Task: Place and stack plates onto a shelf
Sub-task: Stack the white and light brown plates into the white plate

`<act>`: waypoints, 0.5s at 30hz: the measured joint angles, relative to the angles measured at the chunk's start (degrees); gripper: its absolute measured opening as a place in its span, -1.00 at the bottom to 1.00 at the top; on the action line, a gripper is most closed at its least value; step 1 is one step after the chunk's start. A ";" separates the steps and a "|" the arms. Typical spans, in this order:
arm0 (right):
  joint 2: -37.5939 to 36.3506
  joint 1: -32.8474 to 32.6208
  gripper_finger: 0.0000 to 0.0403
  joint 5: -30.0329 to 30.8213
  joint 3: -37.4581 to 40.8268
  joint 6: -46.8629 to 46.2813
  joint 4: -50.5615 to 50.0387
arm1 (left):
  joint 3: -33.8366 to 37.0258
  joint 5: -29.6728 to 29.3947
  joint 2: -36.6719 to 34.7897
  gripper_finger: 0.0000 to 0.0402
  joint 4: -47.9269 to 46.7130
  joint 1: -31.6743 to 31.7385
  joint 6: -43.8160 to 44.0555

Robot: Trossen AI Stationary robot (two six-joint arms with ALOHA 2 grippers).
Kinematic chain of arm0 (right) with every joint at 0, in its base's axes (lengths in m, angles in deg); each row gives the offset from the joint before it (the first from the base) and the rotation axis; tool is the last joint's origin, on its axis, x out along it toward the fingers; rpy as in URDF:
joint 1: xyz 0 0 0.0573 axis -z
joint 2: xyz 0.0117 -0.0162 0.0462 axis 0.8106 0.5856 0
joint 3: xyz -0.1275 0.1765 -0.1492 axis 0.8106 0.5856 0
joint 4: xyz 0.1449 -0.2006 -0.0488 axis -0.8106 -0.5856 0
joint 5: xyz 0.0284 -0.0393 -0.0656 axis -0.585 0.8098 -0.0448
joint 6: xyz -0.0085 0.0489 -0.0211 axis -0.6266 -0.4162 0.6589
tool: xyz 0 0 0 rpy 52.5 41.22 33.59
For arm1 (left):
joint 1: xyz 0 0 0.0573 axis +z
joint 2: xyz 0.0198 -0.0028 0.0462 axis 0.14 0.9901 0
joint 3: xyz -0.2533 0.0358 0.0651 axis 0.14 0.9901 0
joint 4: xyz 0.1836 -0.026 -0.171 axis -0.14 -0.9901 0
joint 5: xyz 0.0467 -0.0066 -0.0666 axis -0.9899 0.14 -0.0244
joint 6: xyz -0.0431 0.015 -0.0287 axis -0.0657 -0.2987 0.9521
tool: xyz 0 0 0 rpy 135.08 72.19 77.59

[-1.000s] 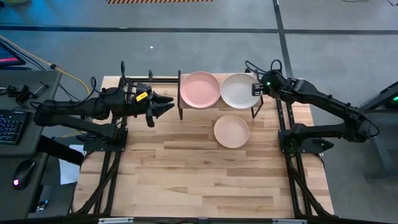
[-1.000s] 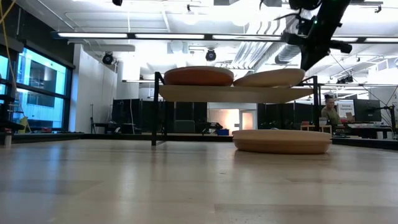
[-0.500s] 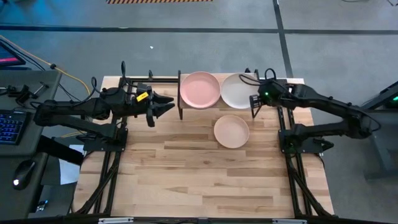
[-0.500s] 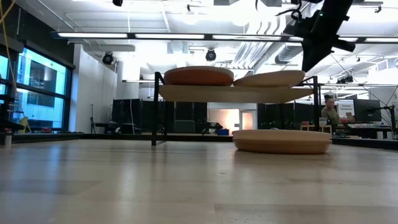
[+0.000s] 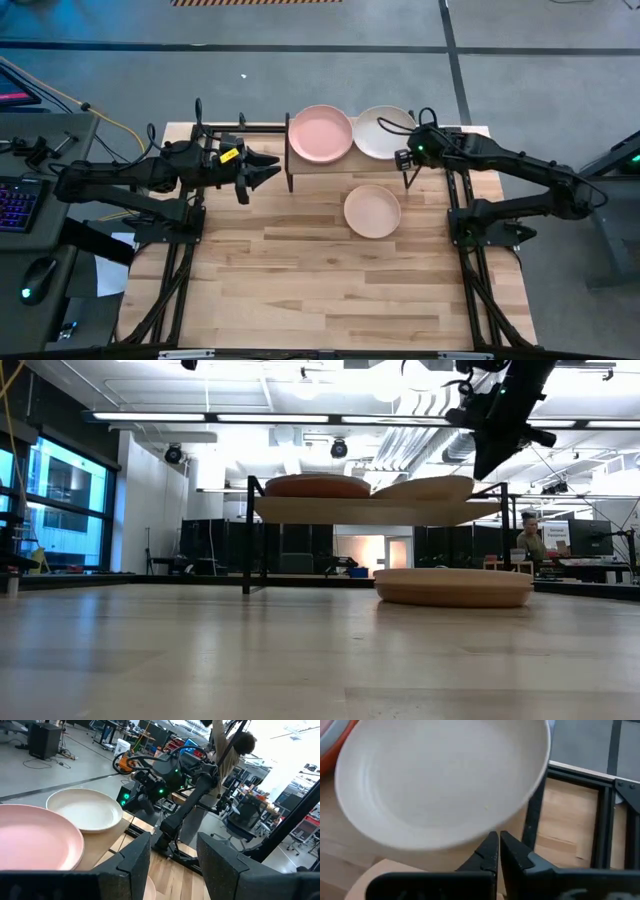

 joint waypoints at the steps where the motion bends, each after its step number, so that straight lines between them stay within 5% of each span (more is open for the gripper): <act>1: -0.49 0.00 -1.00 -0.02 -0.19 -0.12 -0.30 | 0.00 0.00 0.00 -0.26 -0.02 0.00 0.00; 10: -5.74 -2.71 -1.00 -2.31 -0.51 -2.72 -0.23 | 0.00 0.00 0.00 -0.26 0.03 -0.02 0.00; 15: -4.87 -8.83 -1.00 -13.47 -0.51 -0.62 4.29 | 0.00 0.01 0.00 -0.26 0.11 -0.01 -0.02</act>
